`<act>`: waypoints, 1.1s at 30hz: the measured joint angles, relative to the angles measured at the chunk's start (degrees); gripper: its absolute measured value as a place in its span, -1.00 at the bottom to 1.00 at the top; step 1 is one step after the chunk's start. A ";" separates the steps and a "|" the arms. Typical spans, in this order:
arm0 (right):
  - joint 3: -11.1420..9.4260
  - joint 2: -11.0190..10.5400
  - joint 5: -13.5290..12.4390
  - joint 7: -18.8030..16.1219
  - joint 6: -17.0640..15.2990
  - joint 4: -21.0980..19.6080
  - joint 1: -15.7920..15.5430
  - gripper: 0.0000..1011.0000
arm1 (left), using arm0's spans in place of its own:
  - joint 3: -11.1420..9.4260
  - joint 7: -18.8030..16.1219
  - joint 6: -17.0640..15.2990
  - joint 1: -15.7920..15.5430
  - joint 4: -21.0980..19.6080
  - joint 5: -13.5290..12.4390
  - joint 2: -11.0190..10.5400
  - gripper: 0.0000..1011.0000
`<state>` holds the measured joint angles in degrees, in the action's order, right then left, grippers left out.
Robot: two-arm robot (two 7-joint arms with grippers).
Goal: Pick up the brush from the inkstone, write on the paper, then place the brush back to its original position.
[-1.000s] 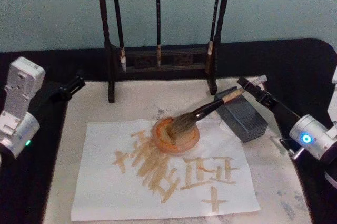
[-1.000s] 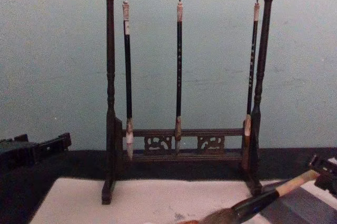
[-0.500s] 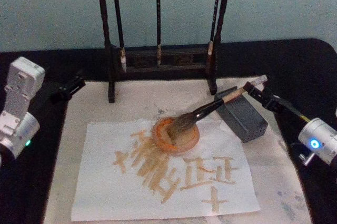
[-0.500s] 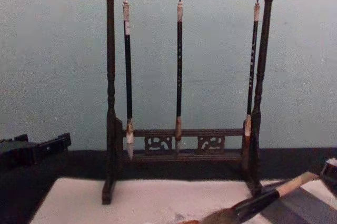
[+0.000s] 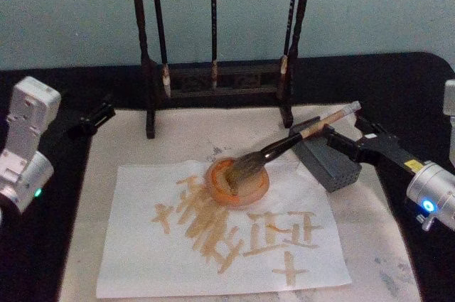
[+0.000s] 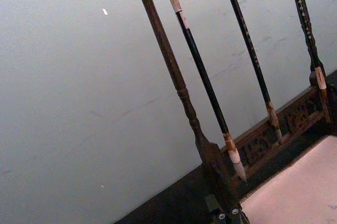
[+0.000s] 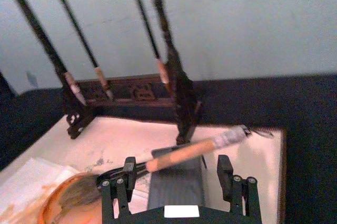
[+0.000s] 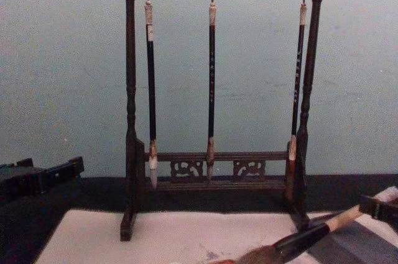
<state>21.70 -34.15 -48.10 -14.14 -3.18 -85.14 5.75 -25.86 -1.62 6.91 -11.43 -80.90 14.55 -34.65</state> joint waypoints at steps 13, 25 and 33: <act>2.38 -0.99 11.50 2.78 1.87 -5.60 0.49 0.98 | 0.00 0.00 0.00 0.00 0.00 0.00 0.00 0.98; 2.92 -0.83 14.02 3.69 1.99 -5.92 0.92 0.98 | 0.00 0.00 0.00 0.00 0.00 0.00 0.00 0.98; 3.28 -0.73 19.83 7.31 4.40 -2.93 2.33 0.98 | 0.00 0.00 0.00 0.00 0.00 0.00 0.00 0.98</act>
<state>24.98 -34.87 -28.27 -6.83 1.22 -88.07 8.09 -25.86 -1.62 6.91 -11.43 -80.90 14.55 -34.64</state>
